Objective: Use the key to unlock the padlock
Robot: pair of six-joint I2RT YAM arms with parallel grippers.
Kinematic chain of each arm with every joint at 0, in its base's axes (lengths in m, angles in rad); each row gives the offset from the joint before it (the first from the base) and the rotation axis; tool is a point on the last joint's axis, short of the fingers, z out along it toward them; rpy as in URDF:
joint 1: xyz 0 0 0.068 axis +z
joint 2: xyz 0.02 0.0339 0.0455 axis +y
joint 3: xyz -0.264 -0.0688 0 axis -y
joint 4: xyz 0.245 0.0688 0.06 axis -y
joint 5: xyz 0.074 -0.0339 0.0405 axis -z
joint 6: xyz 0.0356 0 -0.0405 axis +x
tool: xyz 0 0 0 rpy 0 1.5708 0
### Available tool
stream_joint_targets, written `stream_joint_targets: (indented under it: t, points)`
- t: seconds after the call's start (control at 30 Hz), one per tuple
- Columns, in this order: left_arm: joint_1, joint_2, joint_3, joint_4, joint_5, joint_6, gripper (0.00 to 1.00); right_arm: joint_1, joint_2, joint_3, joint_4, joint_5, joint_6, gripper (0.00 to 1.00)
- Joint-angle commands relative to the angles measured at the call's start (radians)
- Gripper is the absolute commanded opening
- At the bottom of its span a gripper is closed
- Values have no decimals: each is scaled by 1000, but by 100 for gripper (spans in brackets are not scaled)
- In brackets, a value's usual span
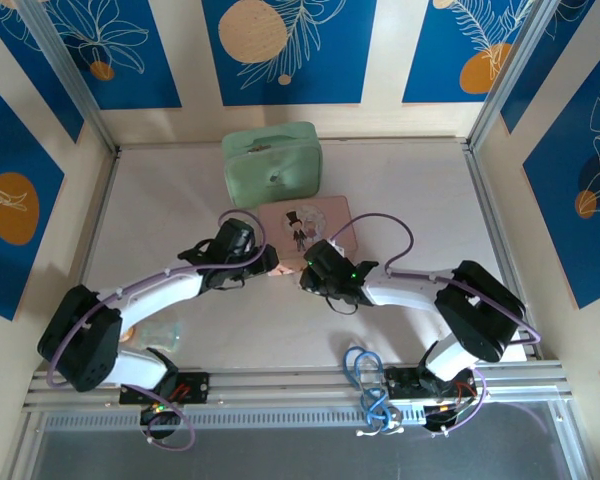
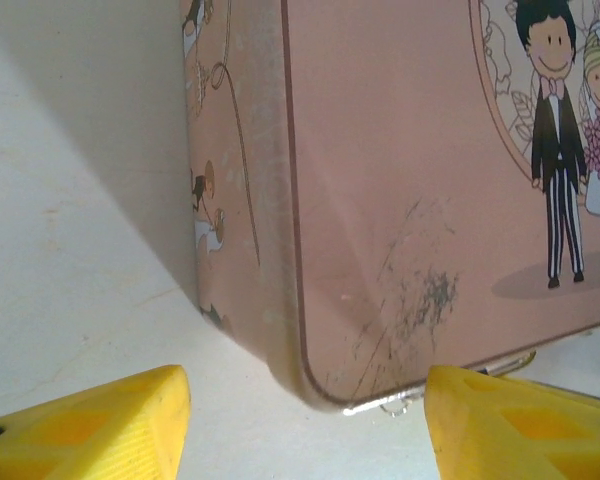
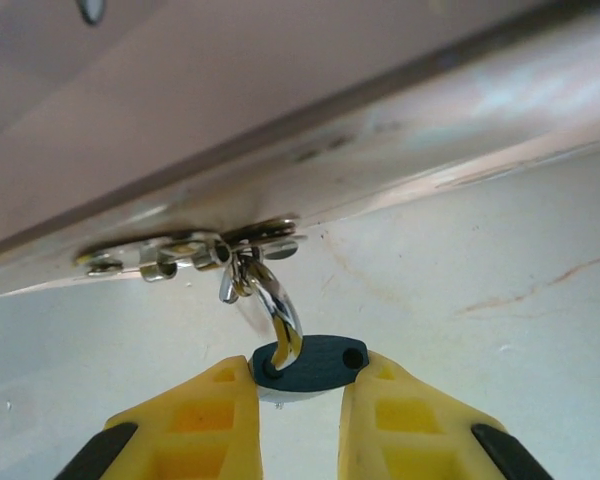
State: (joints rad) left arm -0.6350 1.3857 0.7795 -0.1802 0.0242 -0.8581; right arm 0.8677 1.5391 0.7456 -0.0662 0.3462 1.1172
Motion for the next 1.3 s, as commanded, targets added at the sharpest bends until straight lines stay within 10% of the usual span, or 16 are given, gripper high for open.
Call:
stream_joint_targets:
  t: [0.0, 0.57, 0.8, 1.27]
  points:
    - [9, 30, 27, -15, -39, 7, 64, 4, -53, -41, -38, 24, 56, 0]
    - [17, 78, -5, -43, -62, 1, 58, -81, -238, -228, 211, 73, -60, 1]
    - [21, 54, -8, -41, -51, 10, 58, 24, -223, -232, 214, 112, -224, 50]
    - [25, -47, -22, -50, -33, 4, 57, 17, -91, -99, 12, 94, -282, 41]
